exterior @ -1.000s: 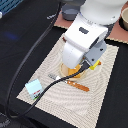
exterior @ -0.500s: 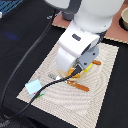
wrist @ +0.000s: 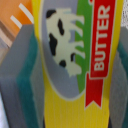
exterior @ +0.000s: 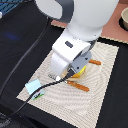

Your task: Interact with the objects in diverse but meaningful ways.

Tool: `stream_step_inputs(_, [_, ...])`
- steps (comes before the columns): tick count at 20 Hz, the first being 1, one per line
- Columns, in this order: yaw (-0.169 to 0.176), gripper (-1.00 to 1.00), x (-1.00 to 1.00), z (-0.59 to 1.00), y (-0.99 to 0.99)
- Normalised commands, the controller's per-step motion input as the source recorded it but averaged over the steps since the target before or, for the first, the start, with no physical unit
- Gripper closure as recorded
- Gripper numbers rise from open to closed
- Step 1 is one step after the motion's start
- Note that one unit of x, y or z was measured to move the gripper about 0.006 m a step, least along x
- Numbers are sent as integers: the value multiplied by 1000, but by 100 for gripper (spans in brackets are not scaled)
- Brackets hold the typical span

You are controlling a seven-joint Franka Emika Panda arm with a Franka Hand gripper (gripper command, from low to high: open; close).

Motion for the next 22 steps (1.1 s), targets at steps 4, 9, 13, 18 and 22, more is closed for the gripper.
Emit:
stream_step_inputs(4, [0,100,-1000,256,376])
stream_step_inputs(9, [0,100,-1000,243,398])
stream_step_inputs(13, [-12,100,-982,198,361])
stream_step_inputs(18, [-40,100,-909,-2,237])
stream_step_inputs(22, [-50,100,-924,-89,154])
